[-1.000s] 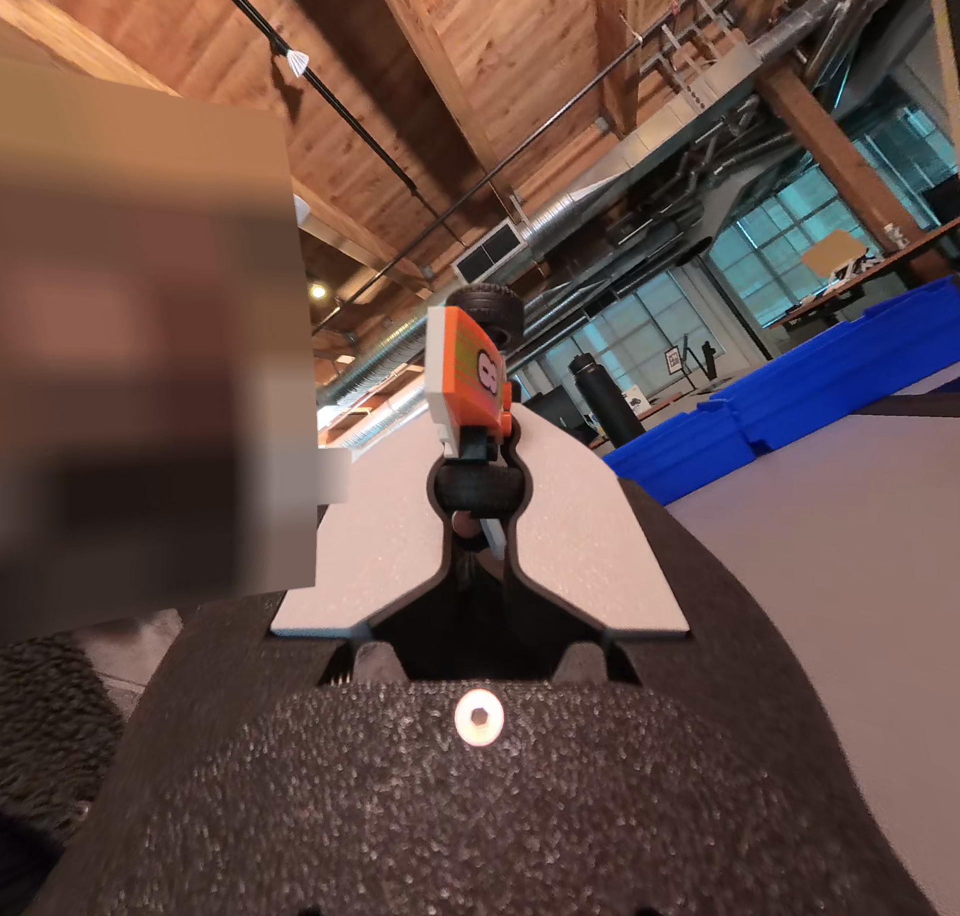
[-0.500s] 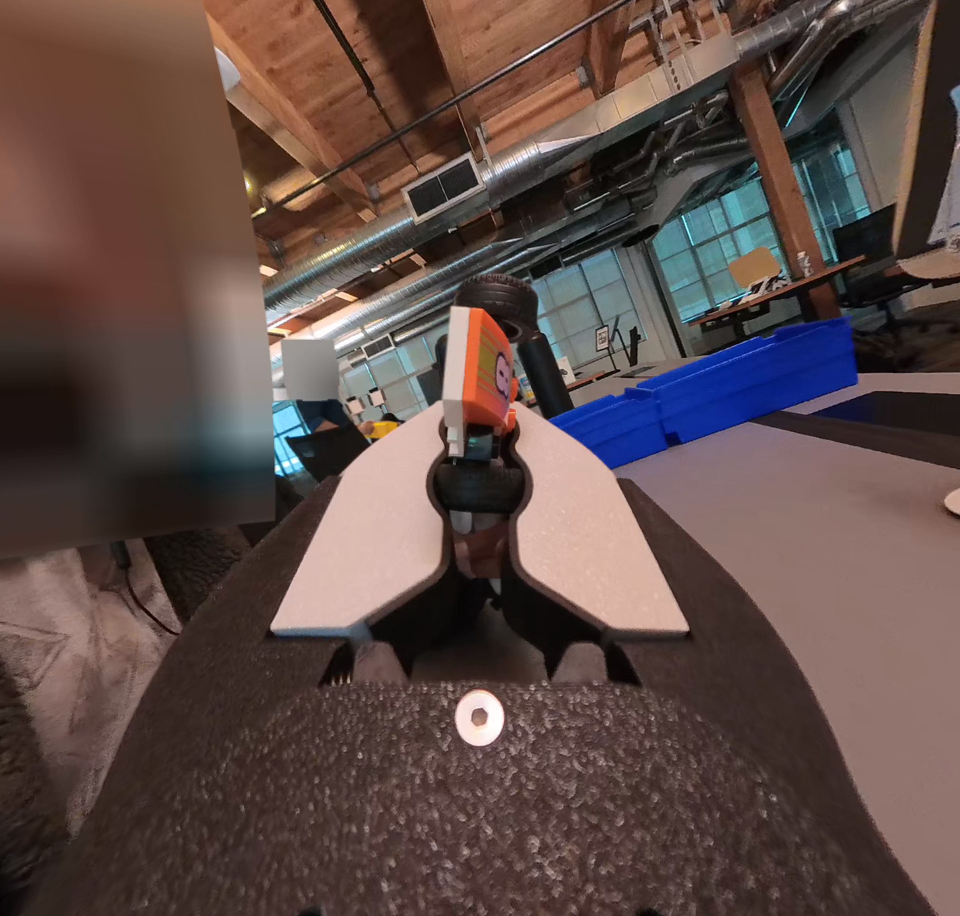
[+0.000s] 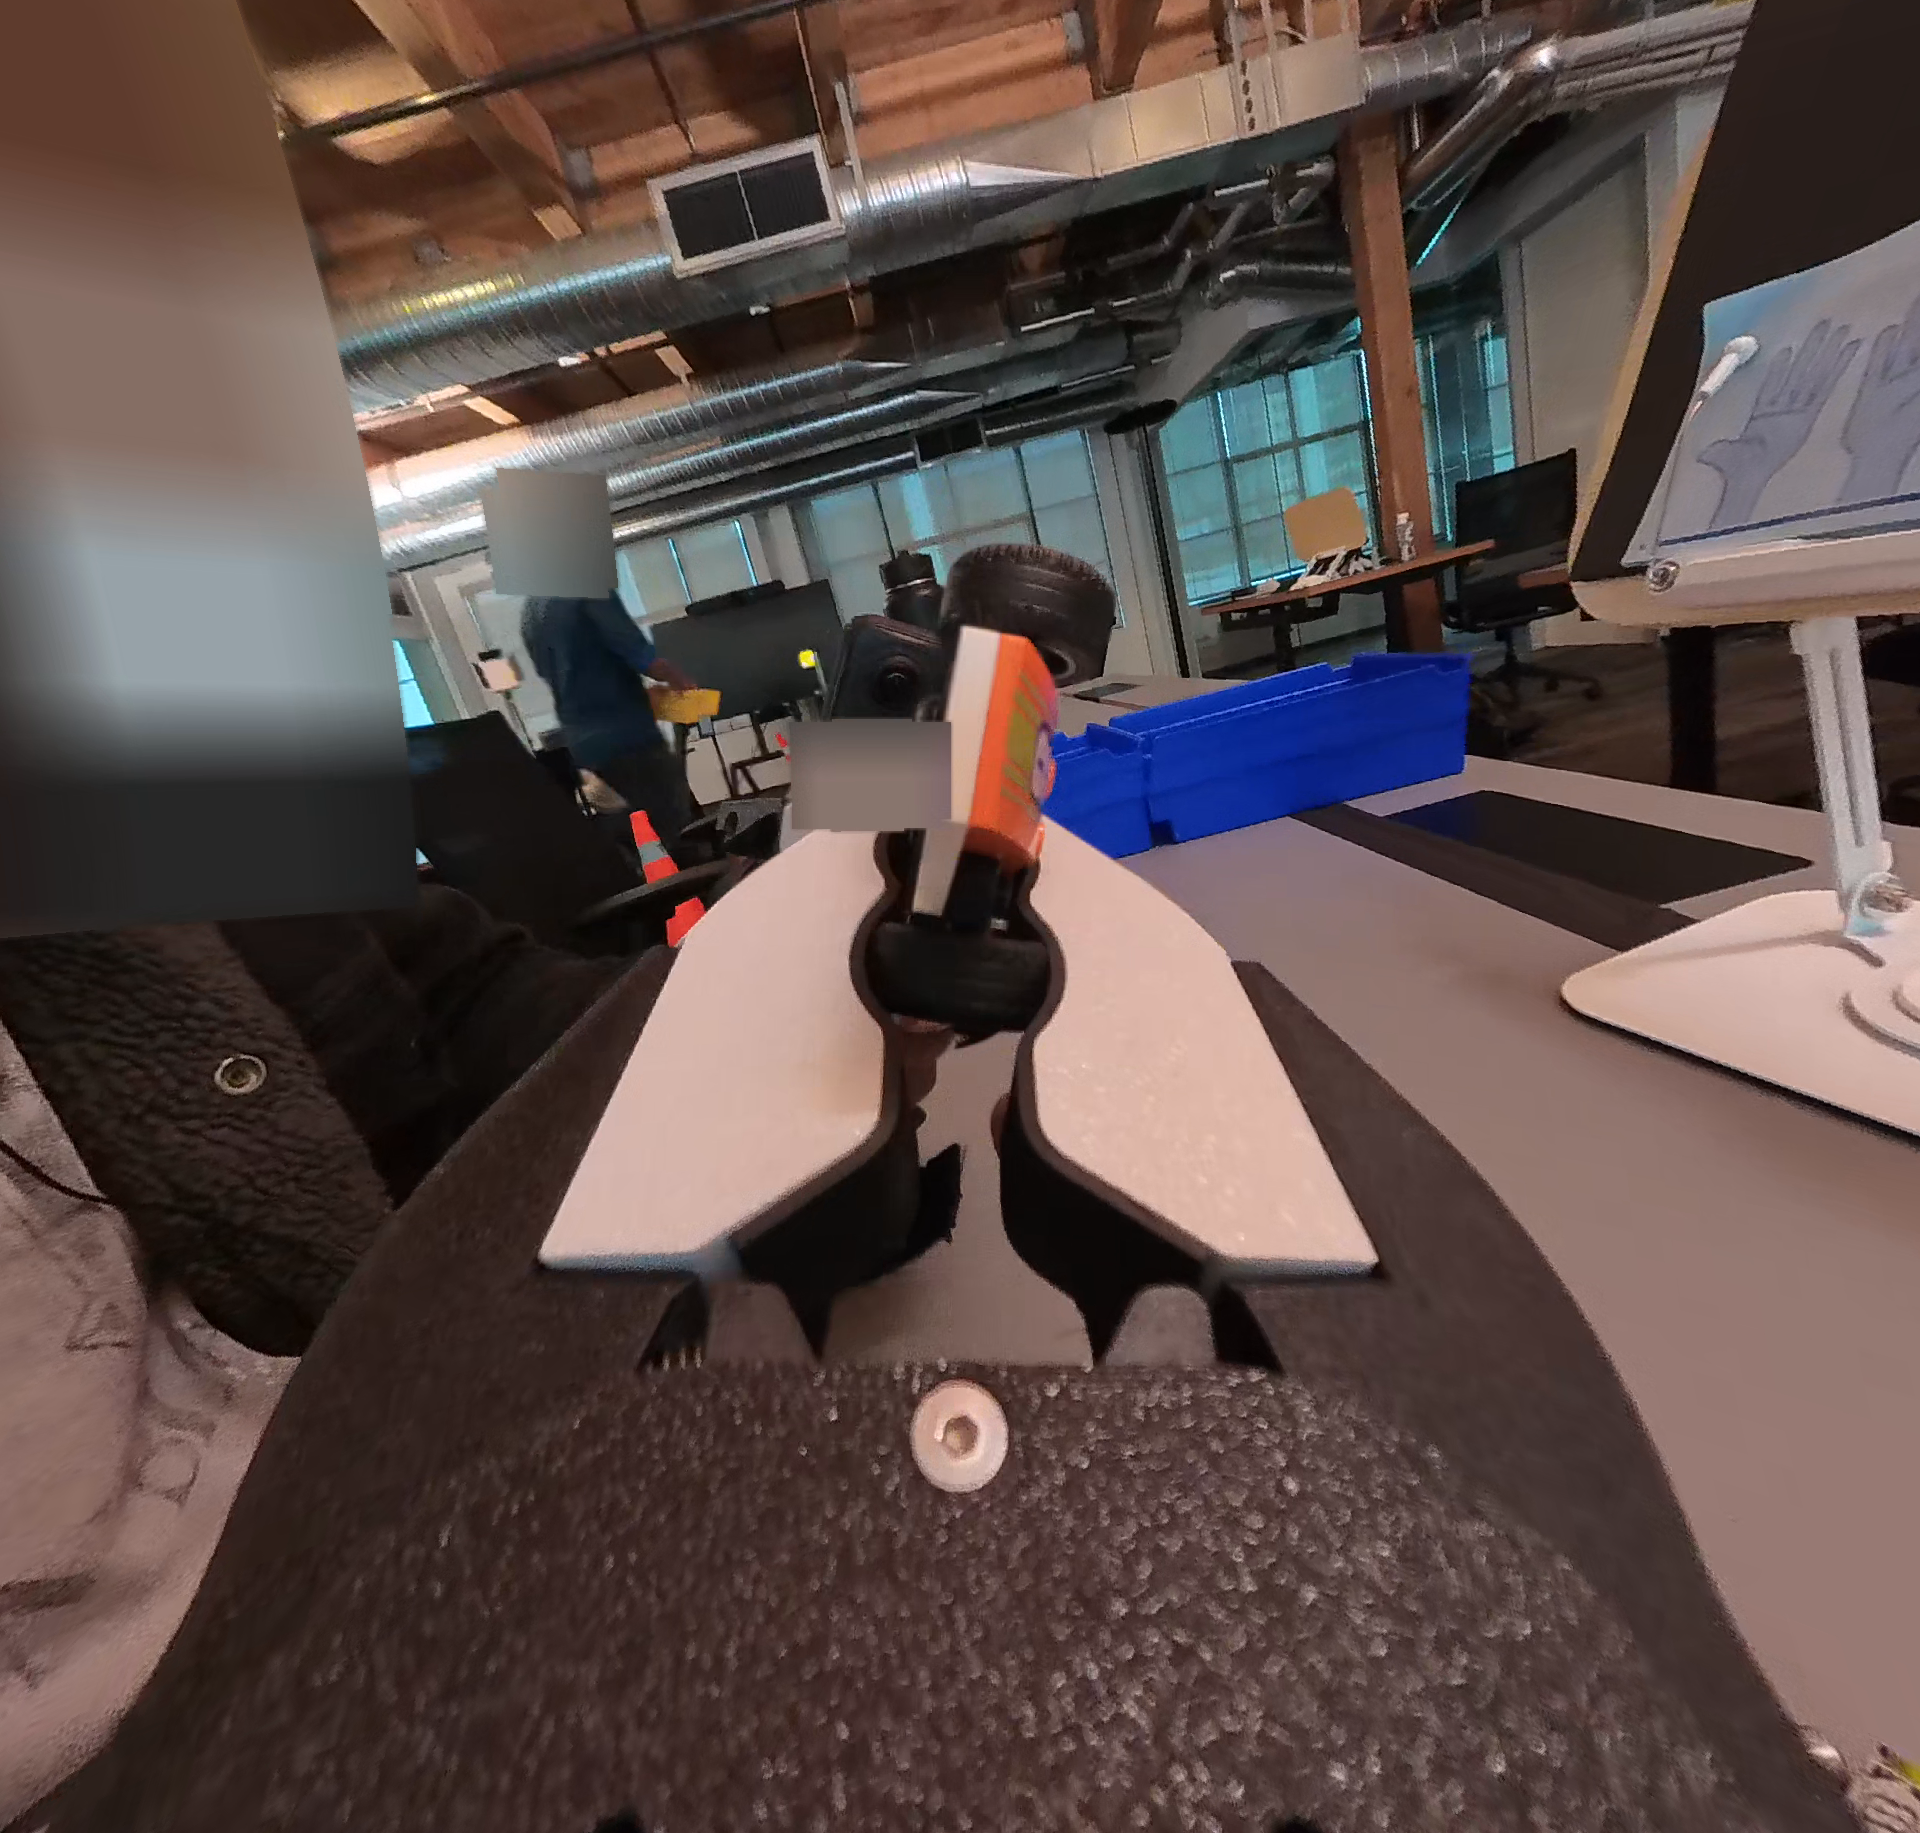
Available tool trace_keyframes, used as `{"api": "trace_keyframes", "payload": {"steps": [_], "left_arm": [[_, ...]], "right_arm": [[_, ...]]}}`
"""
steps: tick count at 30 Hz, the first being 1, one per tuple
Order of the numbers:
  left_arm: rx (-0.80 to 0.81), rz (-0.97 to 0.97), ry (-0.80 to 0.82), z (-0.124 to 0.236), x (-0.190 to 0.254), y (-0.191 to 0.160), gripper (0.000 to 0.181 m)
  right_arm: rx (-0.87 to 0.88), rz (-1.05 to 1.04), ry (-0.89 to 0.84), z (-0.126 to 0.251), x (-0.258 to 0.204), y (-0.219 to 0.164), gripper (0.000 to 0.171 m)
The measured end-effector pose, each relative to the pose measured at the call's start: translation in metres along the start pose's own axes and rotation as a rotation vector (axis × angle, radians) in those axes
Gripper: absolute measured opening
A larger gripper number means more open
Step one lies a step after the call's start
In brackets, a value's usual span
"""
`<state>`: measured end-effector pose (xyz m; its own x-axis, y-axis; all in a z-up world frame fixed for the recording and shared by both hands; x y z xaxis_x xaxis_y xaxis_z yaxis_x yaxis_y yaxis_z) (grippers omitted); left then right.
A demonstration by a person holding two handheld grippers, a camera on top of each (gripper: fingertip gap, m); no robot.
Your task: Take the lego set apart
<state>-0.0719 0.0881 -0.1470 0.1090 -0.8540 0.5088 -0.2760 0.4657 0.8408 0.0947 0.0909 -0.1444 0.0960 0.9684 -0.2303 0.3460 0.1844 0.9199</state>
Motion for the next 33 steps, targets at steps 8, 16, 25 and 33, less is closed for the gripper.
{"api": "trace_keyframes", "payload": {"steps": [8, 16, 25, 33], "left_arm": [[0.058, -0.029, 0.05, 0.027, -0.024, 0.027, 0.007], [-0.247, -0.256, 0.191, 0.006, -0.032, -0.005, 0.007], [-0.546, -0.513, 0.341, -0.016, -0.044, -0.049, 0.007], [-0.562, -0.425, 0.304, -0.027, -0.05, -0.061, 0.029]], "right_arm": [[-0.012, -0.019, -0.071, 0.008, 0.01, -0.001, 0.015], [0.014, -0.068, -0.142, 0.021, 0.022, 0.005, 0.015], [-0.023, -0.09, -0.255, 0.034, 0.037, 0.003, 0.015], [-0.082, -0.13, -0.234, 0.03, 0.039, -0.005, 0.015]]}}
Point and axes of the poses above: each gripper's, where its closed fingertips meet, z back along the fingers, y out of its top, x = y × z across the jaws, the point moved 8 cm from there along z, back along the fingers, and after that the axes turned 3 degrees about y, right-handed, at the moved point
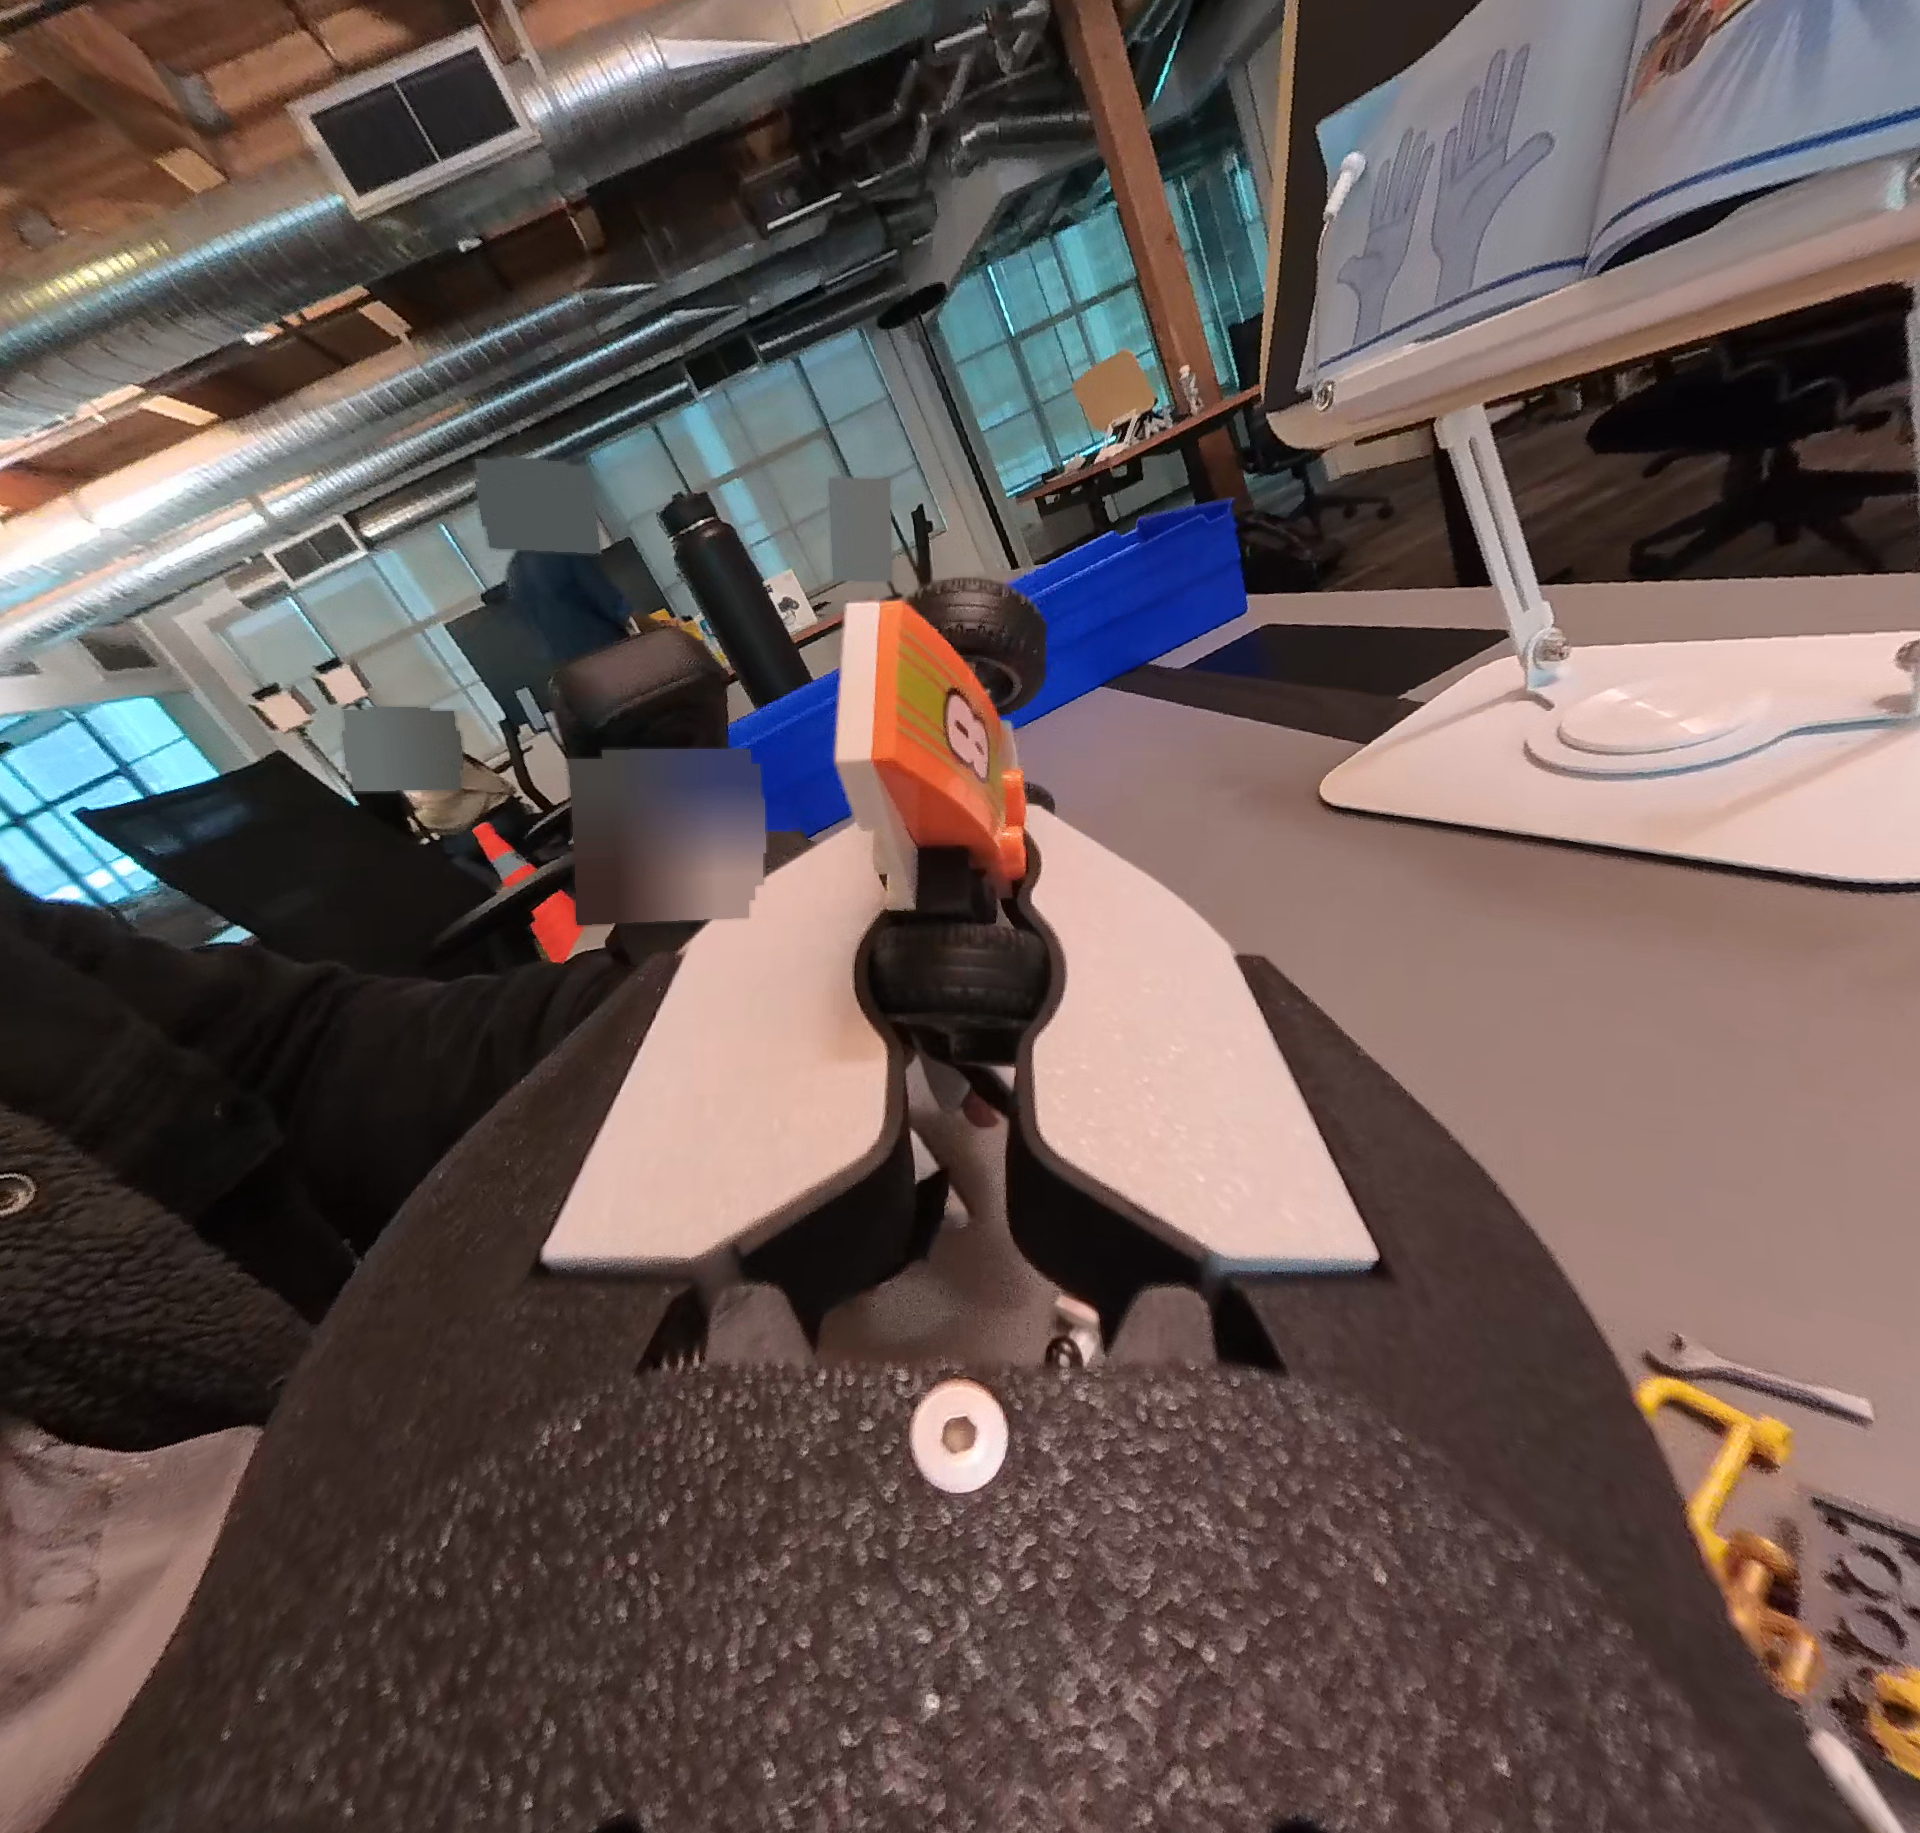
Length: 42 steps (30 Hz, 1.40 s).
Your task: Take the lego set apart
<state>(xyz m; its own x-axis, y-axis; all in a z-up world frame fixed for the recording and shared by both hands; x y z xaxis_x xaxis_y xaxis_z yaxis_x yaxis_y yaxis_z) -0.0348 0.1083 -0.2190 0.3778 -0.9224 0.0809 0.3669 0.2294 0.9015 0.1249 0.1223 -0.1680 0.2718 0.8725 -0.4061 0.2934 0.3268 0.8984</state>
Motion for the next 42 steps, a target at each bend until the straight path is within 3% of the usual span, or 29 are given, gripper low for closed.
{"api": "trace_keyframes", "payload": {"steps": [7, 9, 12, 17, 22, 31, 35, 42], "left_arm": [[0.303, 0.235, -0.215, 0.025, -0.007, 0.018, 0.044], [0.392, 0.25, -0.282, 0.033, -0.005, 0.025, 0.041], [0.433, 0.193, -0.366, 0.04, 0.006, 0.029, 0.021], [0.395, 0.087, -0.342, 0.048, 0.011, 0.035, 0.019], [0.362, 0.0, -0.259, 0.067, -0.006, 0.033, 0.019], [0.218, 0.065, -0.282, 0.065, -0.025, 0.017, 0.019], [0.213, 0.087, -0.305, 0.061, -0.023, 0.015, 0.019], [0.208, 0.114, -0.314, 0.059, -0.023, 0.014, 0.019]], "right_arm": [[-0.03, -0.083, 0.16, -0.01, -0.011, -0.008, 0.015], [-0.037, -0.119, 0.243, -0.016, -0.018, -0.012, 0.015], [-0.038, -0.164, 0.337, -0.024, -0.028, -0.018, 0.015], [-0.078, -0.132, 0.386, -0.025, -0.033, -0.019, 0.017], [-0.176, 0.004, 0.259, -0.014, -0.025, -0.015, 0.03], [-0.361, 0.262, 0.018, -0.02, -0.015, -0.034, 0.039], [-0.451, 0.266, 0.044, -0.026, -0.019, -0.045, 0.028], [-0.437, 0.277, 0.061, -0.03, -0.026, -0.044, 0.032]]}}
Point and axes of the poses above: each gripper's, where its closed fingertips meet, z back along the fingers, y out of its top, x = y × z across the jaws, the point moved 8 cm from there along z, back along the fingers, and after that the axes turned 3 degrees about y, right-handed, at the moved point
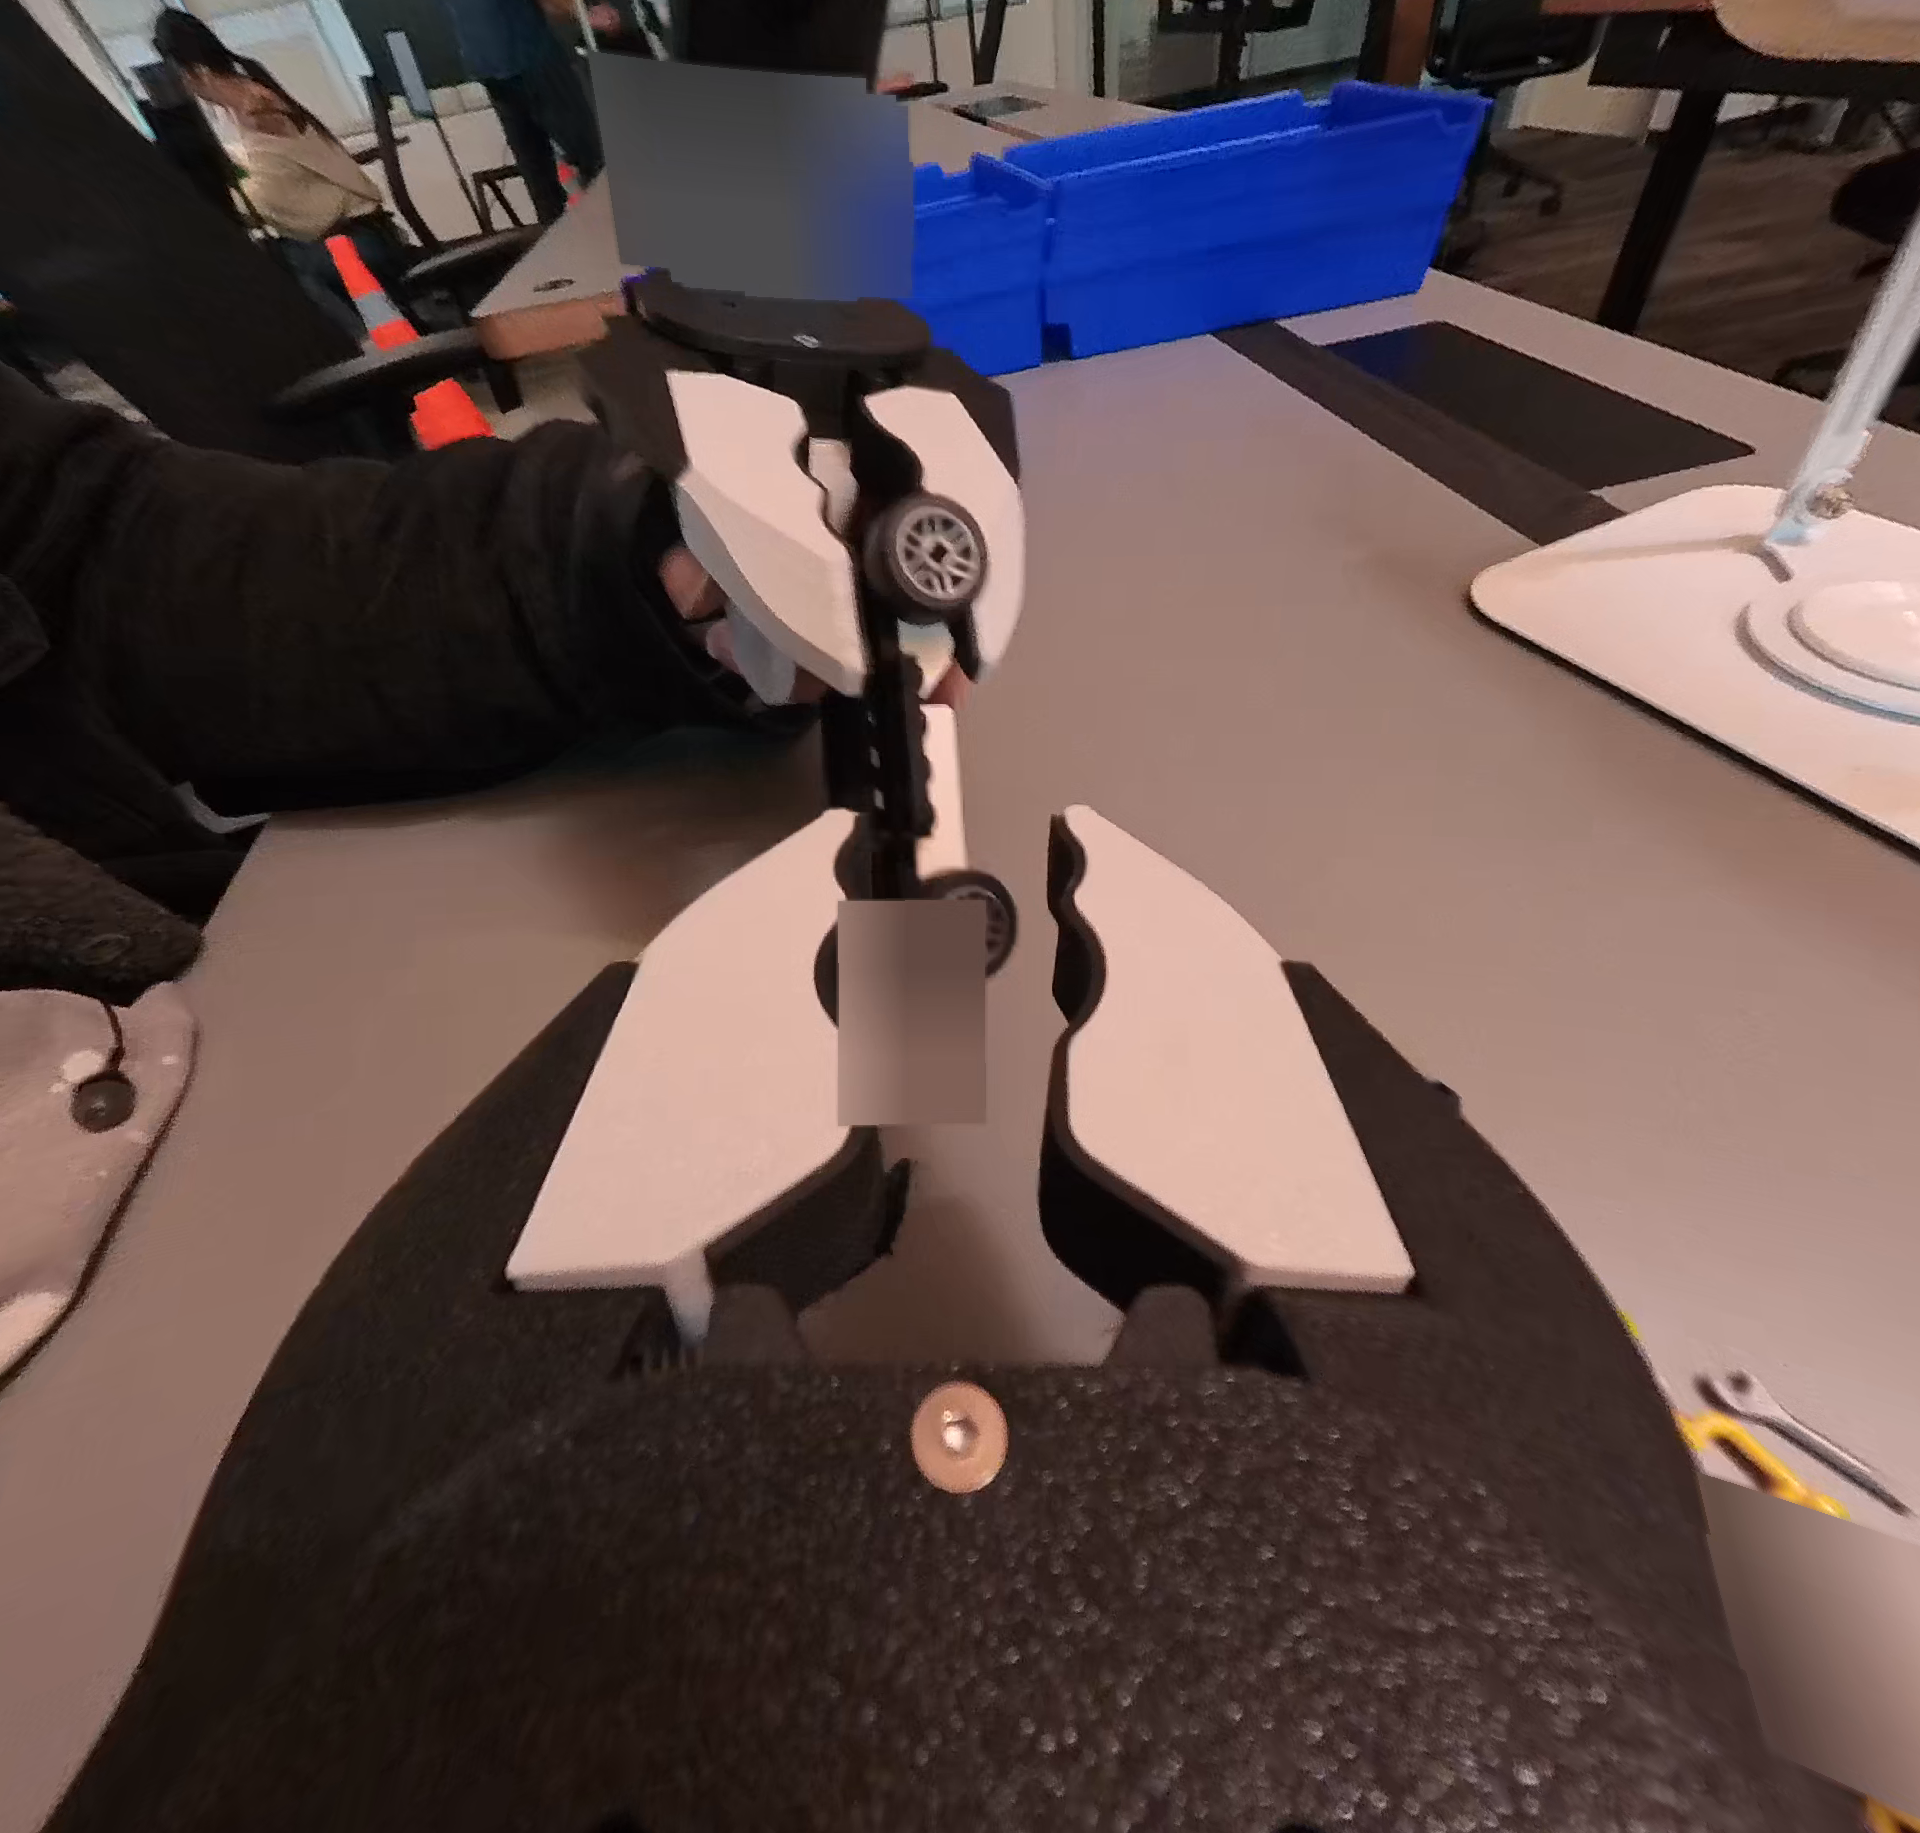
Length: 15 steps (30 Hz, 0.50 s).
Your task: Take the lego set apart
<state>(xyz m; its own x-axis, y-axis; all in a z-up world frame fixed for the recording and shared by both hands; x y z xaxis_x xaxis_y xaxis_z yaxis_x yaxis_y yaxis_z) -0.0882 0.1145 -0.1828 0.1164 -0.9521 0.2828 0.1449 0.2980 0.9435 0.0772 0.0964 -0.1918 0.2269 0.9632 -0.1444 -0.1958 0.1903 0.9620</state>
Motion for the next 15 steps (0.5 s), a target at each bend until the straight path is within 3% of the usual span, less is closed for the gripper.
{"api": "trace_keyframes", "payload": {"steps": [4, 6, 10, 13, 15], "left_arm": [[-0.024, -0.044, -0.004, -0.003, 0.005, -0.002, 0.019], [-0.029, -0.078, 0.009, -0.005, 0.007, -0.002, 0.019], [0.014, -0.165, 0.051, -0.004, 0.011, 0.003, 0.02], [0.053, -0.19, 0.119, 0.0, 0.007, 0.007, 0.037], [0.07, -0.167, 0.13, 0.004, 0.003, 0.009, 0.037]], "right_arm": [[-0.051, 0.046, 0.009, -0.008, -0.009, 0.001, 0.032], [-0.096, 0.114, -0.024, -0.012, -0.013, -0.001, 0.018], [-0.102, 0.197, -0.076, -0.011, -0.016, 0.003, 0.017], [-0.072, 0.249, -0.149, -0.005, -0.013, 0.007, 0.013], [-0.058, 0.284, -0.199, -0.003, -0.011, 0.009, 0.013]]}}
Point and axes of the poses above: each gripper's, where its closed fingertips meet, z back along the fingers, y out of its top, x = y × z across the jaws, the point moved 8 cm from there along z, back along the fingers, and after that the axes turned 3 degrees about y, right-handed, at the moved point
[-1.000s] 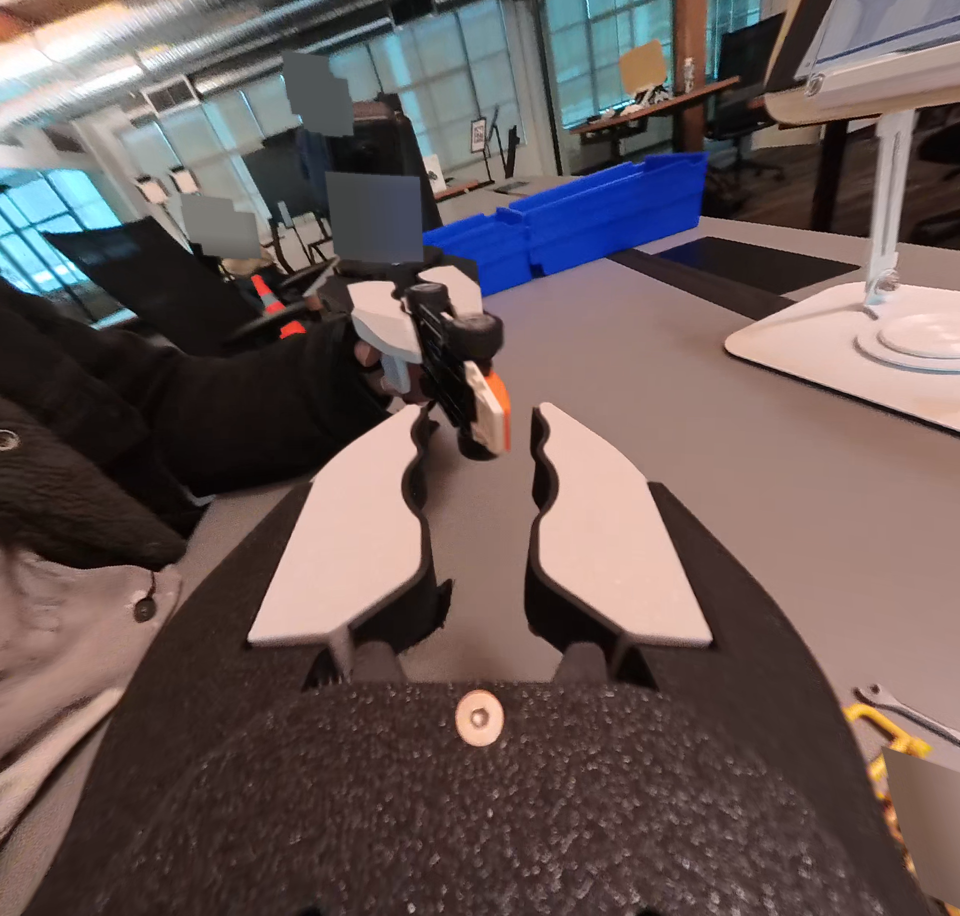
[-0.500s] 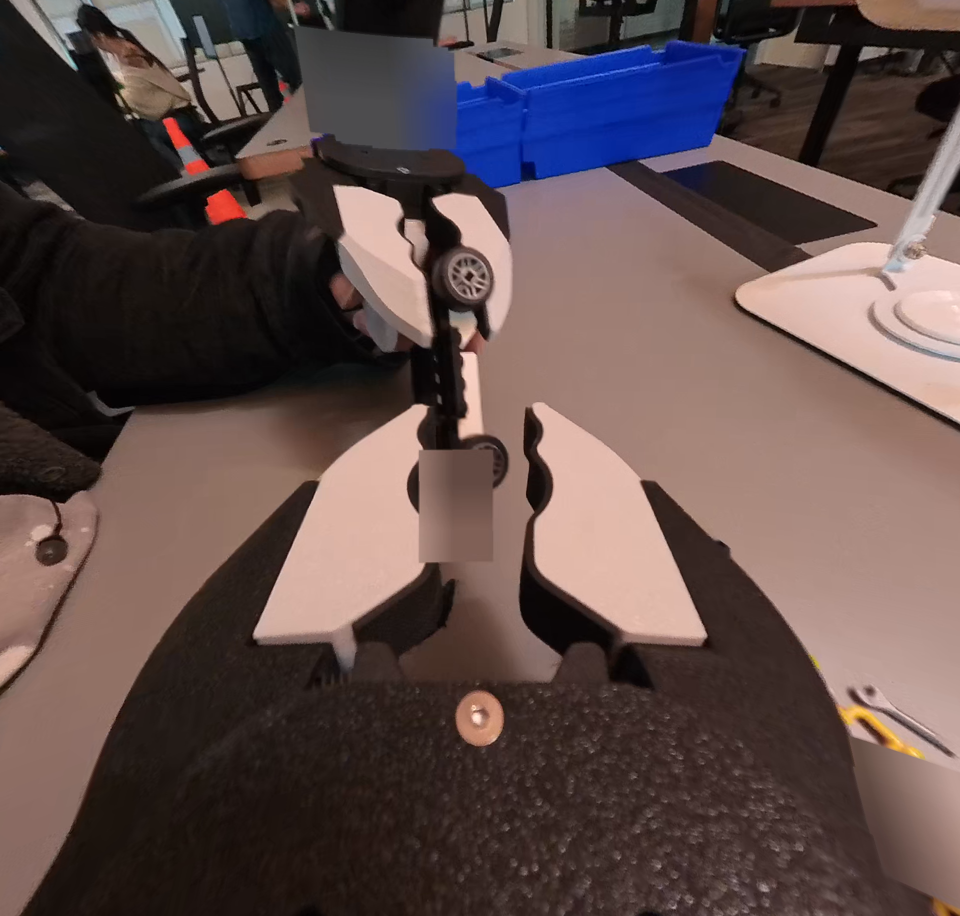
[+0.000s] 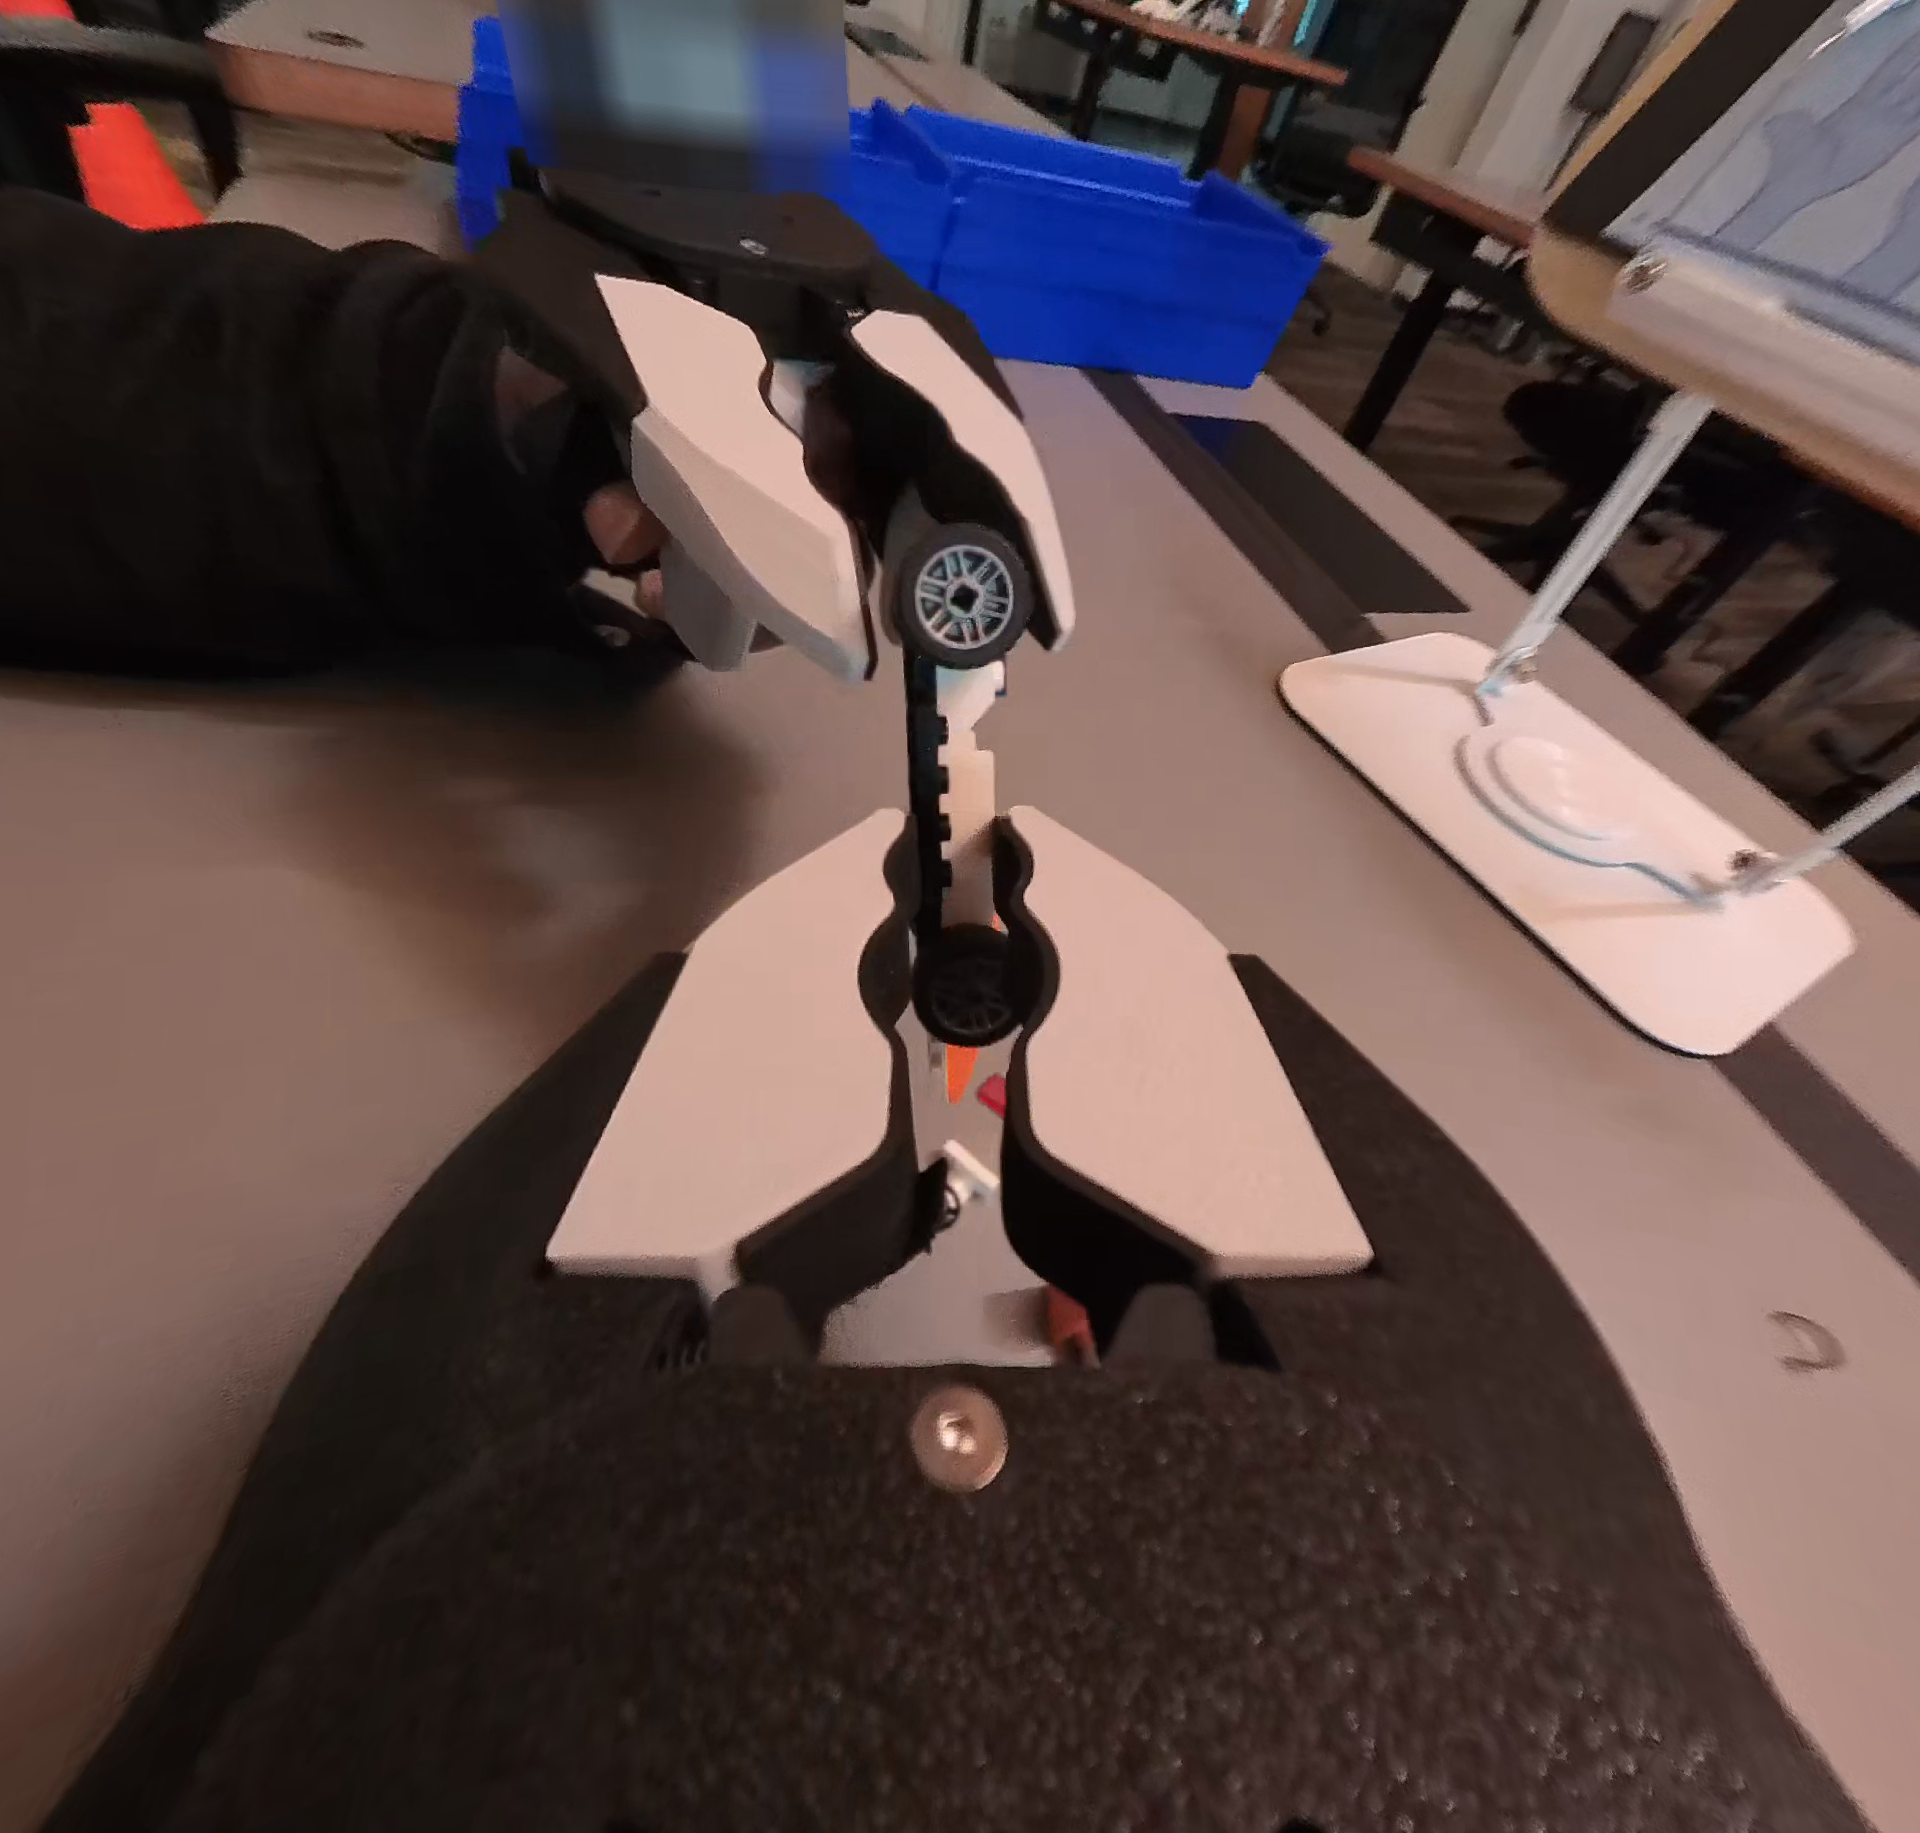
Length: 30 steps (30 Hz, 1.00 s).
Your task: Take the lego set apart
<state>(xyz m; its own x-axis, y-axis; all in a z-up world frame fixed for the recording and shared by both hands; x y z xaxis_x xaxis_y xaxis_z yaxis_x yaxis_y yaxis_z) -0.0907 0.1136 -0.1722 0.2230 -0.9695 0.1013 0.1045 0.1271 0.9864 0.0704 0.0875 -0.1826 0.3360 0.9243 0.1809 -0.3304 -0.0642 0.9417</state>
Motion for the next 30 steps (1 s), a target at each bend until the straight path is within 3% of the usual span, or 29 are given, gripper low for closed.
{"api": "trace_keyframes", "payload": {"steps": [7, 14, 17, 23, 30], "left_arm": [[0.037, 0.158, 0.053, 0.006, -0.018, -0.002, 0.037], [0.18, 0.814, -0.165, 0.009, -0.044, -0.018, 0.037], [0.23, 0.966, -0.243, 0.003, -0.041, -0.02, 0.041], [0.169, 1.096, -0.292, -0.01, -0.033, -0.031, 0.04], [0.153, 0.983, -0.24, -0.009, -0.031, -0.028, 0.025]], "right_arm": [[-0.037, 0.217, -0.218, 0.001, 0.001, 0.002, 0.013], [-0.159, 0.593, -0.477, 0.001, -0.002, 0.003, 0.013], [-0.222, 0.823, -0.534, -0.005, -0.011, 0.002, 0.012], [-0.277, 1.04, -0.564, -0.019, -0.024, -0.001, 0.012], [-0.257, 0.974, -0.549, -0.022, -0.023, -0.003, 0.015]]}}
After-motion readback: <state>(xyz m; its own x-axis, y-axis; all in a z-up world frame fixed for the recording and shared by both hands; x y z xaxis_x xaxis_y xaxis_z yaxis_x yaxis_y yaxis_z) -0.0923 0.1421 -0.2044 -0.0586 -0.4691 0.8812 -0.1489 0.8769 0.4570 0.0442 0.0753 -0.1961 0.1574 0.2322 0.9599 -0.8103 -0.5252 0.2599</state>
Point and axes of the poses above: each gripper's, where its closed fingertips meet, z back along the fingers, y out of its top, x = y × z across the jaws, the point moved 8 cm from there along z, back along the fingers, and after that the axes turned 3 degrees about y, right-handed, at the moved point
